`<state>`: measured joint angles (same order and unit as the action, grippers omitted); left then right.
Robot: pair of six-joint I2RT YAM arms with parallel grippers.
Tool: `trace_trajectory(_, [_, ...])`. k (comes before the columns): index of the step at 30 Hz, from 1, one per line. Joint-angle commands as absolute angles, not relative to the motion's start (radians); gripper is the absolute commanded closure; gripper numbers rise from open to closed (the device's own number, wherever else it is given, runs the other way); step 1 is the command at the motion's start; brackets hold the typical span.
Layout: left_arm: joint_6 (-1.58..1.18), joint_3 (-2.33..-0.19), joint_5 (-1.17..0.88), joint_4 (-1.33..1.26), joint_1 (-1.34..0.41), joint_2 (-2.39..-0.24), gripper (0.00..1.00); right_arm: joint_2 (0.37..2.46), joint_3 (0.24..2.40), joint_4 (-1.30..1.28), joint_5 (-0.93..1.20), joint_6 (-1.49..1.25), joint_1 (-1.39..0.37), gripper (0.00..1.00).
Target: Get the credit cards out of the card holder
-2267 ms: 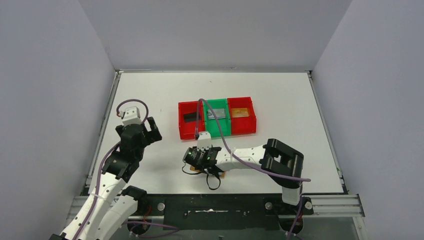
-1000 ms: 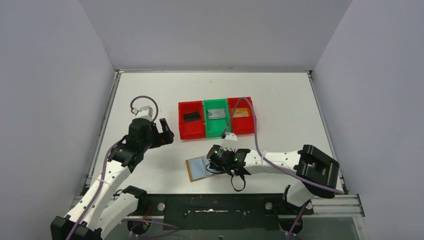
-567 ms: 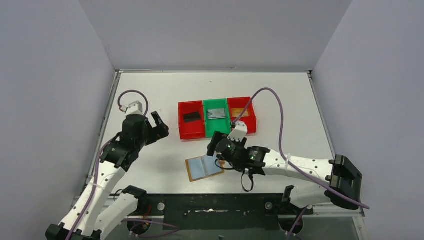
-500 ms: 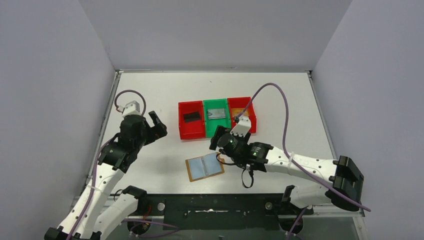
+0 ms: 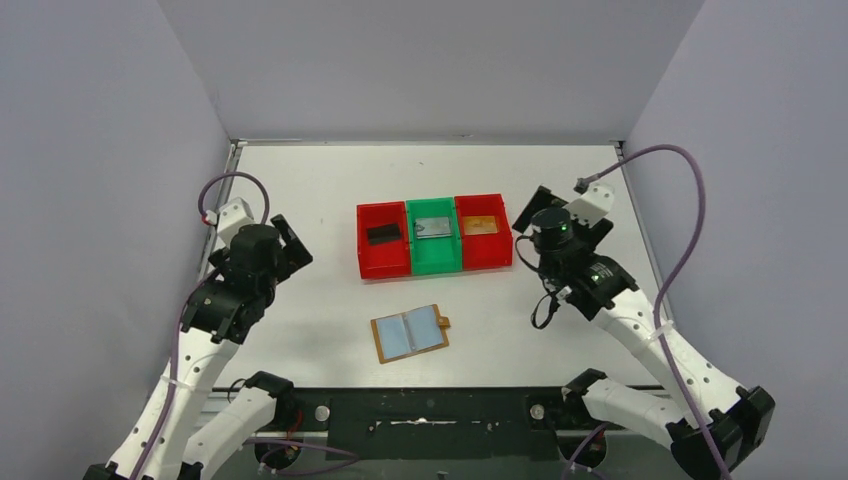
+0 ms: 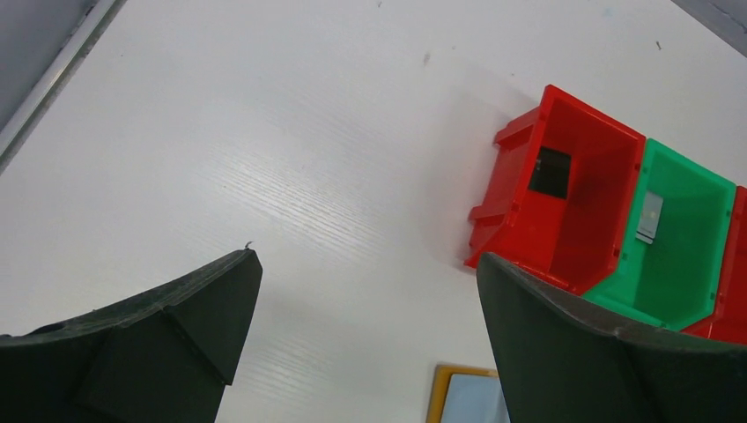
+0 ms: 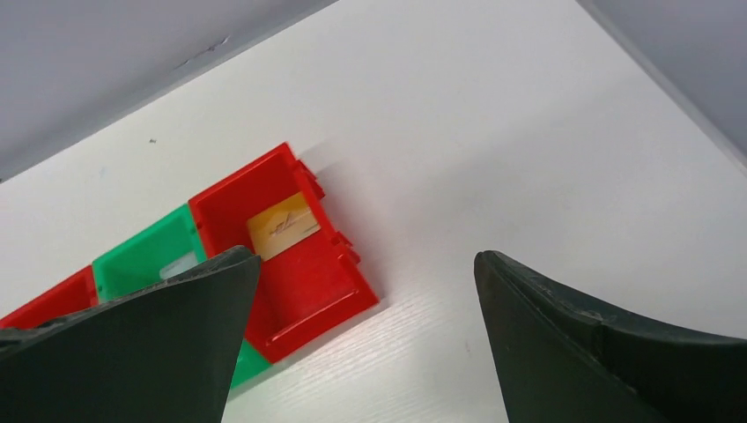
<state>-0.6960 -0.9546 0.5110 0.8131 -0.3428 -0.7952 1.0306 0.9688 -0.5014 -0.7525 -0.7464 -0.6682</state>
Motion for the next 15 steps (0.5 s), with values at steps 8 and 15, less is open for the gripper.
trace_trajectory(8, [-0.639, -1.048, 0.609, 0.812, -0.336, -0.792, 0.03, 0.943, 1.034, -0.435, -0.406, -0.460, -0.537, 0.01])
trace_trajectory(15, [-0.618, -1.088, 0.630, 0.821, -0.336, -0.784, 0.03, 0.990, 1.049, -0.407, -0.409, -0.419, -0.609, 0.02])
